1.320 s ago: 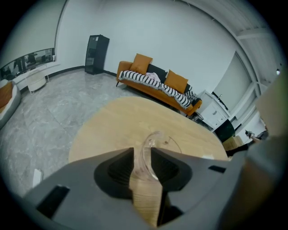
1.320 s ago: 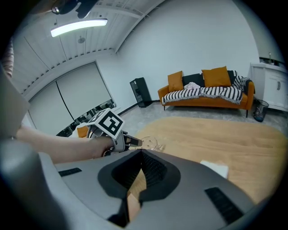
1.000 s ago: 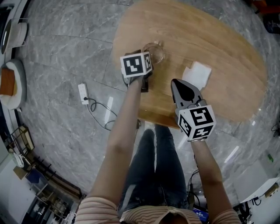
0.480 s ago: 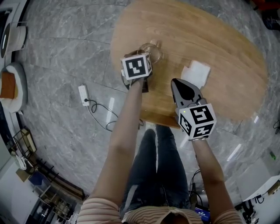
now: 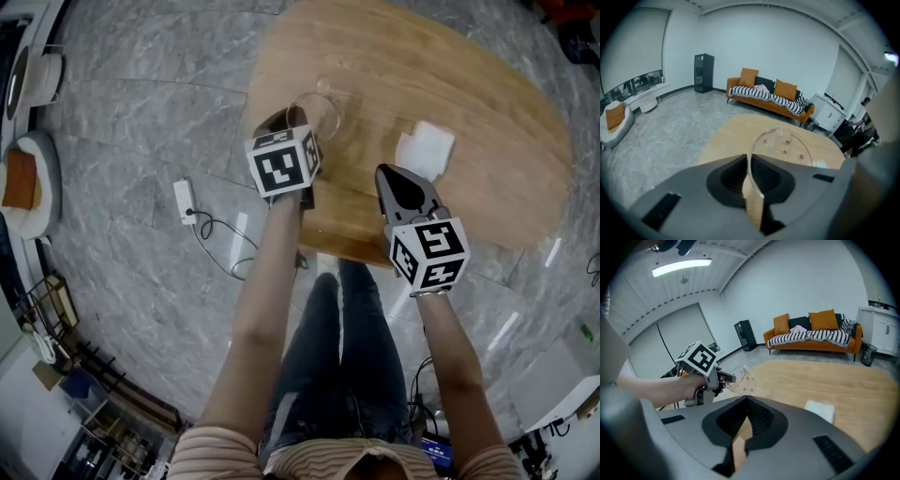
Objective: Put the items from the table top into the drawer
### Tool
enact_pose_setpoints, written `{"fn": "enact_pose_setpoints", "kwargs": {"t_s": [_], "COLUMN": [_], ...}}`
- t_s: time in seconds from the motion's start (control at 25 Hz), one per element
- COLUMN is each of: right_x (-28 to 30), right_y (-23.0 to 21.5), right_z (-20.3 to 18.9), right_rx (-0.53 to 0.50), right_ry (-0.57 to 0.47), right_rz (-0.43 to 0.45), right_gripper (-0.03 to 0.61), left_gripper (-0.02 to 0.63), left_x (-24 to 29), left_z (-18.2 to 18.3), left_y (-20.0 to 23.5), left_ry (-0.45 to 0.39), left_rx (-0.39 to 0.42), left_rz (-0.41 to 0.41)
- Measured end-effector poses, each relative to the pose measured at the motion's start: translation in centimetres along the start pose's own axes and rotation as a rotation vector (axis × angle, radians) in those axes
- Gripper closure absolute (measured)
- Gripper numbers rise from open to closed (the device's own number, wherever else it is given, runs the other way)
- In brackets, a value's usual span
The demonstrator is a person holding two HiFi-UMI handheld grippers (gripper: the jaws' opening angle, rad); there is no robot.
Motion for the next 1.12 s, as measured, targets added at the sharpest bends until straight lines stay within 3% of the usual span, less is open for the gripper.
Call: {"fn": "enact_pose_setpoints", "kwargs": {"t_s": [0.44,0.8,1.12], "right_x": [-3.7,-7.6,-10.6], "right_y": [4.7,6.9,5.6], "right_z": [-3.1,-8.6,-13.0], "right_rx": [0.012,0.043,0.092], "right_ry": [-0.054,-0.051,-0.046], "right_rz": [-0.048,-0.114,-0.183], "right_gripper": [0.571,0.571,0.571], "left_gripper": [0.58,0.58,0.58], "left_x": [-9.6,-14.1,-14.5], "left_z": [-3.4,-10.4,-16.2], "left_y": [0.2,-1.0,-3.7], "left_ry": [-0.07,-0.012,0.058], "left_rx": [0.068,0.141,0.194], "left_rz": [-0.059,-0.111,-0.157]}}
Point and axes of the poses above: the fingertips, and each gripper's own axes: x forward along the fingers, y to its left, z out of its top, the point moved 6 cm from there along -x, backward along the fingers, and after that the axes turned 11 degrees about x, right-handed, at the moved point
